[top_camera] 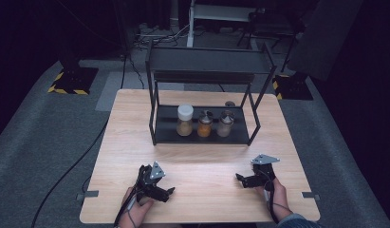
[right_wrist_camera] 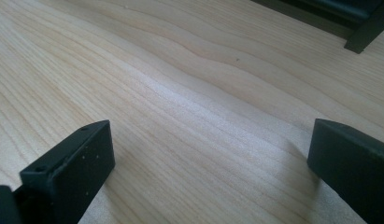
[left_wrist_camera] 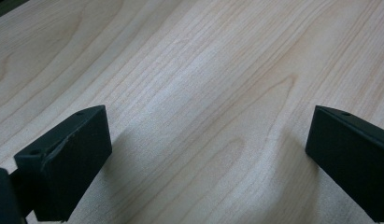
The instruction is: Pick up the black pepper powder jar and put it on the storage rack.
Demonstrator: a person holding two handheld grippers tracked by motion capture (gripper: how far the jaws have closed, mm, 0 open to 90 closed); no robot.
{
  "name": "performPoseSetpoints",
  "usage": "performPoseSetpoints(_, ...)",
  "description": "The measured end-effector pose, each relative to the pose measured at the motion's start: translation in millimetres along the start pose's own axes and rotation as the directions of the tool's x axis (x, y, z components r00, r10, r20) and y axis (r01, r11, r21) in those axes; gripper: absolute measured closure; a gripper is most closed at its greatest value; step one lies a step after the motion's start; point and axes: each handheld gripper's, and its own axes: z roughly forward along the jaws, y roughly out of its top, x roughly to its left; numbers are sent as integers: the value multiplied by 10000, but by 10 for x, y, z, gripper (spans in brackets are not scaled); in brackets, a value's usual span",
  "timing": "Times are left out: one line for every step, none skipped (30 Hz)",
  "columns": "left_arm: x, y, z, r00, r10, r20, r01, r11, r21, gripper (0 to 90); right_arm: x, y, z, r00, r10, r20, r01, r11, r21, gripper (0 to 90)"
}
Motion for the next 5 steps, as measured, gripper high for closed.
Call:
performPoseSetpoints(0, 0, 0, 10000, 0, 0, 0, 10000, 1, 0, -1, 2, 1, 10000, -3, -6, 3, 10000, 8, 2)
performPoseSetpoints(0, 0, 0, 10000, 1, -2, -1, 10000, 1, 0, -1, 3, 1, 10000, 0, -8, 0, 10000, 10, 2)
performPoseSetpoints(0, 0, 0, 10000, -2, 0, 2, 10000, 0, 0, -1, 3, 1, 10000, -3, -6, 3, 10000, 11, 2)
performPoseSetpoints(0, 0, 0, 10000, -2, 1, 2, 10000, -1, 0, -1, 3, 1, 10000, -1, -7, 1, 10000, 10, 2)
performPoseSetpoints(0, 0, 0, 10000, 2, -1, -2, 10000, 1, 0, -1, 3, 1, 10000, -1, -8, 1, 10000, 10, 2)
